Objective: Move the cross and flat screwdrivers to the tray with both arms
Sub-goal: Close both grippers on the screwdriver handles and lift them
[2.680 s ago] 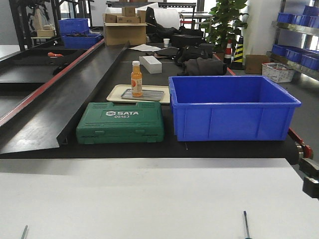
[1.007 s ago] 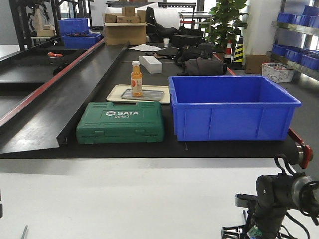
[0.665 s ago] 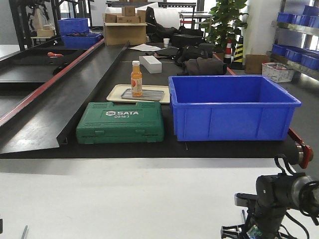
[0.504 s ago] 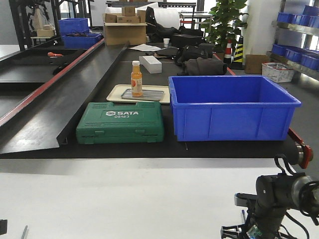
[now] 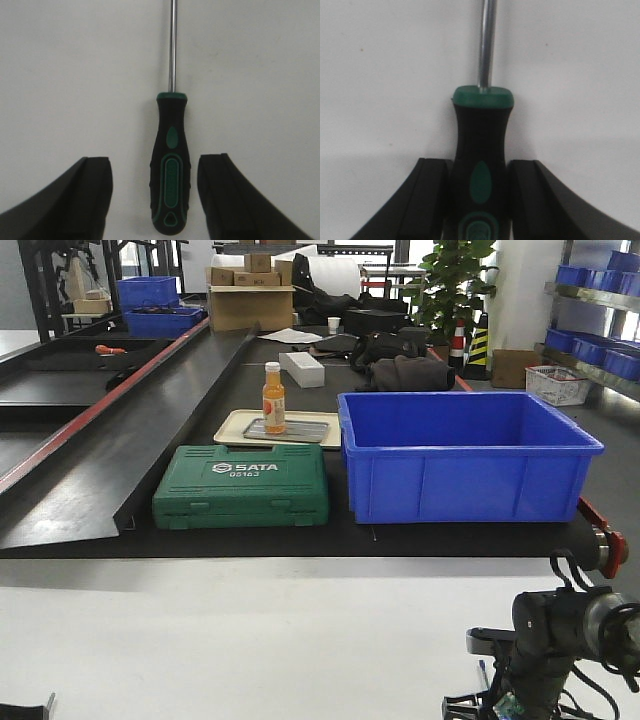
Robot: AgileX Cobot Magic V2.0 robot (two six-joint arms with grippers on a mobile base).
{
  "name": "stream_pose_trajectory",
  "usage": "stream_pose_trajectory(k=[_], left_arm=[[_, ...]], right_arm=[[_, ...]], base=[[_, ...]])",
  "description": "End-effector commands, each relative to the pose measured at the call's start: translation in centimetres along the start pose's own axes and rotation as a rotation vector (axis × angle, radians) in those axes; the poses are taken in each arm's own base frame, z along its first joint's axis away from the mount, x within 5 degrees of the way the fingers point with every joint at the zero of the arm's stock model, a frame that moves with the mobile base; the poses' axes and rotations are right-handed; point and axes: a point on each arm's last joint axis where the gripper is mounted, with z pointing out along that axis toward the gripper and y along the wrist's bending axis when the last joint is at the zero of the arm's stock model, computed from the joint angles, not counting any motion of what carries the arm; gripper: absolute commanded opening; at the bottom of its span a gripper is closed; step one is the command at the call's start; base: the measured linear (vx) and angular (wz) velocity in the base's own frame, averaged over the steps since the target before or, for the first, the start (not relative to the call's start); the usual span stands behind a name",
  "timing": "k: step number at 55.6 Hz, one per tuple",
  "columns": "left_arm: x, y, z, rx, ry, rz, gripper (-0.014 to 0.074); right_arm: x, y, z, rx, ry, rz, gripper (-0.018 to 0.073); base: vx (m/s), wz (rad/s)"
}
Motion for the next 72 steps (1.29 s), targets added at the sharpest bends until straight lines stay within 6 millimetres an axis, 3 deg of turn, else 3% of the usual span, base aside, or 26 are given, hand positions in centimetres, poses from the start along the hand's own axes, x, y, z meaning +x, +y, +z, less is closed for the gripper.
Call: stream_pose_trajectory(k=[1, 11, 52, 62, 72], left_arm=[[-1.0, -0.3, 0.4, 0.01, -0.039, 0.0, 0.0503], [-0.9, -0.4, 2.5, 0.006, -0.011, 0.108, 0.0503], [0.2, -0.5, 7.3, 0.007, 0.094, 0.109, 0.0477], [0.6, -0.5, 7.7, 0.002, 0.127, 0.145, 0.0313], [0.7, -0.4, 7.7, -0.002, 0.143, 0.158, 0.0006]], right_arm=[[-0.9, 0.1, -1.9, -0.023, -0.082, -0.001, -0.0008], [-0.8, 0.0, -1.9, -0.021, -0.071, -0.001, -0.0008], [-0.7, 0.2, -1.9, -0.036, -0.06, 0.014, -0.0008], [-0.7, 0.2, -1.9, -0.039, -0.06, 0.017, -0.0008], [-0.7, 0.2, -1.9, -0.039, -0.057, 0.013, -0.0008]], base=[[0.0, 0.0], [0.0, 0.0], [0.0, 0.0], [0.0, 0.0], [0.0, 0.0]])
